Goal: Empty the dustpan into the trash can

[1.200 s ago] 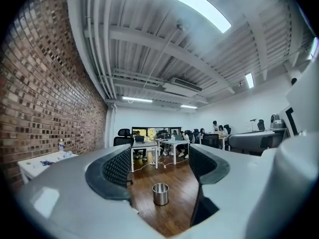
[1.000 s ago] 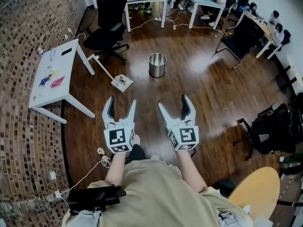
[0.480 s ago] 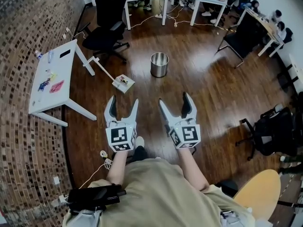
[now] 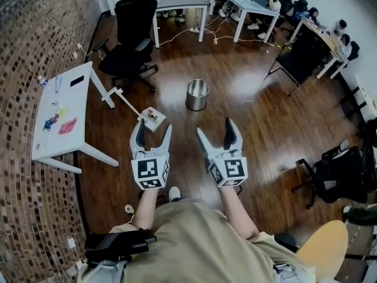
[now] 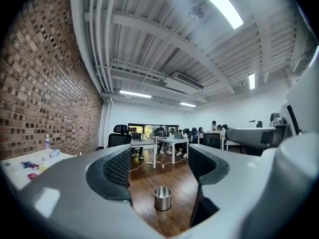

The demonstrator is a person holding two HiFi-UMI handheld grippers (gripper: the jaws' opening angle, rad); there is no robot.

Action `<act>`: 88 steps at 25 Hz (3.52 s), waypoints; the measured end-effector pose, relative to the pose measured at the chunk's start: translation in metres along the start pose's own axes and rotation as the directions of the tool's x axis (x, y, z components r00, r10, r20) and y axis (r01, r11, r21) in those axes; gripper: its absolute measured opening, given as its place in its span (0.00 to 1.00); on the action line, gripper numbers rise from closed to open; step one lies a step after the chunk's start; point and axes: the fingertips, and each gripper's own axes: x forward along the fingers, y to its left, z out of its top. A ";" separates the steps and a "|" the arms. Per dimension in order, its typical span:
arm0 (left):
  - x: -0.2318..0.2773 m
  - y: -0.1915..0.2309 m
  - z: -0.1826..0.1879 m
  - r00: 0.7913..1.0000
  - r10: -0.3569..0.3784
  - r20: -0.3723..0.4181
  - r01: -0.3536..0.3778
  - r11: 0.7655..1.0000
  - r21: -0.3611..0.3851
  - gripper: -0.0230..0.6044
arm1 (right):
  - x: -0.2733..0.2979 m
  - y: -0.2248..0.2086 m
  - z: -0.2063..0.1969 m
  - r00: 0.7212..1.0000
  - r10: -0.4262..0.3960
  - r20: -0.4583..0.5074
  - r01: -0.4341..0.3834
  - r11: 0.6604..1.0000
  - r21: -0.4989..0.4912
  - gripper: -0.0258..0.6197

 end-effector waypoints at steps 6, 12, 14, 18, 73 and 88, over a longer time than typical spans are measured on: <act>0.037 0.029 -0.002 1.000 -0.027 0.013 0.027 1.000 -0.008 0.56 | 0.043 -0.001 -0.008 1.000 -0.030 -0.004 0.030 1.000 -0.011 0.71; 0.057 0.056 -0.013 1.000 -0.030 0.002 0.030 1.000 -0.002 0.56 | 0.068 0.004 -0.026 0.998 -0.050 -0.025 0.050 0.999 0.001 0.71; 0.067 0.061 -0.019 0.999 -0.031 -0.017 0.030 0.999 -0.009 0.56 | 0.076 0.002 -0.038 0.997 -0.051 -0.050 0.052 0.999 0.011 0.71; 0.089 0.063 -0.027 0.999 -0.025 -0.043 0.024 1.000 -0.014 0.56 | 0.095 -0.011 -0.050 0.996 -0.048 -0.073 0.050 0.999 0.020 0.71; 0.502 0.286 -0.042 0.992 0.079 -0.099 -0.080 0.997 -0.016 0.56 | 0.575 -0.126 -0.106 0.988 0.097 -0.123 -0.101 0.995 -0.019 0.71; 0.484 0.339 -0.038 0.908 0.398 -0.133 -0.401 0.916 0.004 0.56 | 0.670 -0.099 -0.129 0.903 0.408 -0.134 -0.397 0.912 0.099 0.70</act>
